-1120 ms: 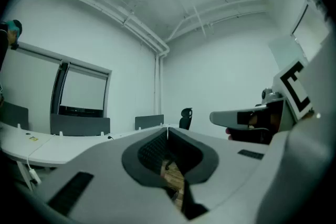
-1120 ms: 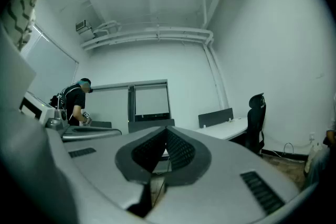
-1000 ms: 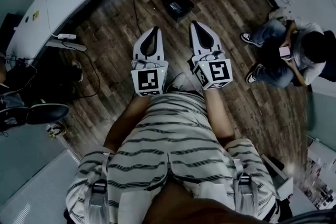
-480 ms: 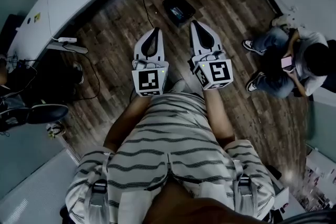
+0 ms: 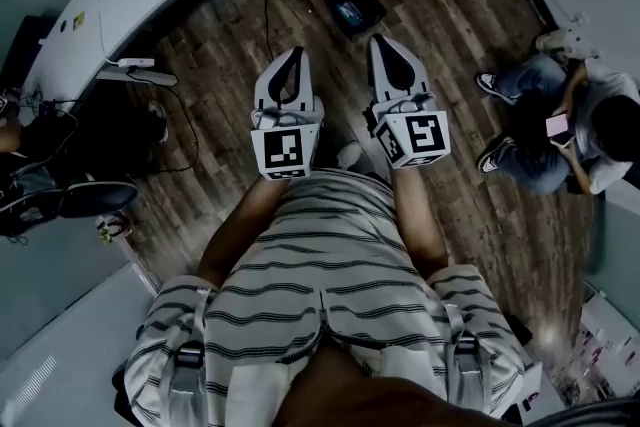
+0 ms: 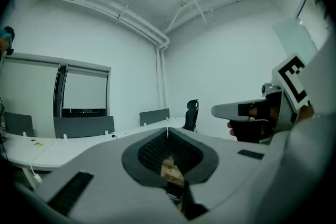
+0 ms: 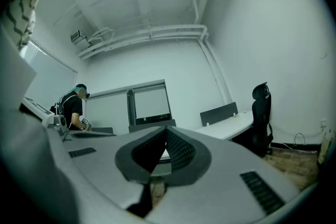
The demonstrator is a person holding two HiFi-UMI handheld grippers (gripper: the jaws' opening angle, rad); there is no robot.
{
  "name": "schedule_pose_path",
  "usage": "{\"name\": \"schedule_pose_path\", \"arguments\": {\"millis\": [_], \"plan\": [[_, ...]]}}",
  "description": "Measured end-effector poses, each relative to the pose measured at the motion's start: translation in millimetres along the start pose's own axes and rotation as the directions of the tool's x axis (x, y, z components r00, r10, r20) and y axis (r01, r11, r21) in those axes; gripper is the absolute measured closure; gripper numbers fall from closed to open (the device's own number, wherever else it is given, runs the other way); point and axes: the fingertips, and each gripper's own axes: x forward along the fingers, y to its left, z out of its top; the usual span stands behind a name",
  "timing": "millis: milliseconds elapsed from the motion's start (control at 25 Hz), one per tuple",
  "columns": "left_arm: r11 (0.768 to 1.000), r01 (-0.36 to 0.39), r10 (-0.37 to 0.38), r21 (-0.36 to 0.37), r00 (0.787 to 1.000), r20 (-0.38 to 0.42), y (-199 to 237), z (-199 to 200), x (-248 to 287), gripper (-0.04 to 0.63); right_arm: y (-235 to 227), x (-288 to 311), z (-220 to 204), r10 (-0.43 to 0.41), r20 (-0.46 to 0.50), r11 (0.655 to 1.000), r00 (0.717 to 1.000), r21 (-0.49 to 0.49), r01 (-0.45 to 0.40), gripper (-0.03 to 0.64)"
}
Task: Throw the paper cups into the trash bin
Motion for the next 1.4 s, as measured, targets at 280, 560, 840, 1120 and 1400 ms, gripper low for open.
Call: {"name": "schedule_pose_path", "arguments": {"millis": [280, 560, 840, 1120, 1400], "plan": [[1.0, 0.02, -0.02, -0.002, 1.0, -0.012, -2, -7, 20, 0.571, -8, 21, -5, 0.004, -0.019, 1.0, 1.0, -0.014, -0.004, 0.609], [0.999, 0.025, -0.026, -0.031, 1.0, -0.005, 21, -12, 55, 0.571, -12, 65, -7, 0.015, -0.023, 1.0, 1.0, -0.022, -0.015, 0.609], [0.998, 0.033, -0.033, -0.046, 0.999, 0.007, 55, -11, 117, 0.571, -27, 128, -7, 0.017, -0.031, 0.999, 0.999, -0.05, -0.018, 0.609], [0.997, 0.05, -0.049, -0.058, 0.999, 0.023, 97, 2, 191, 0.571, -51, 207, 7, 0.003, -0.03, 0.998, 1.0, -0.061, -0.005, 0.609], [0.995, 0.074, -0.073, -0.065, 0.997, 0.021, 139, 7, 243, 0.571, -62, 274, 13, -0.021, -0.042, 0.998, 0.999, -0.063, 0.018, 0.609]]}}
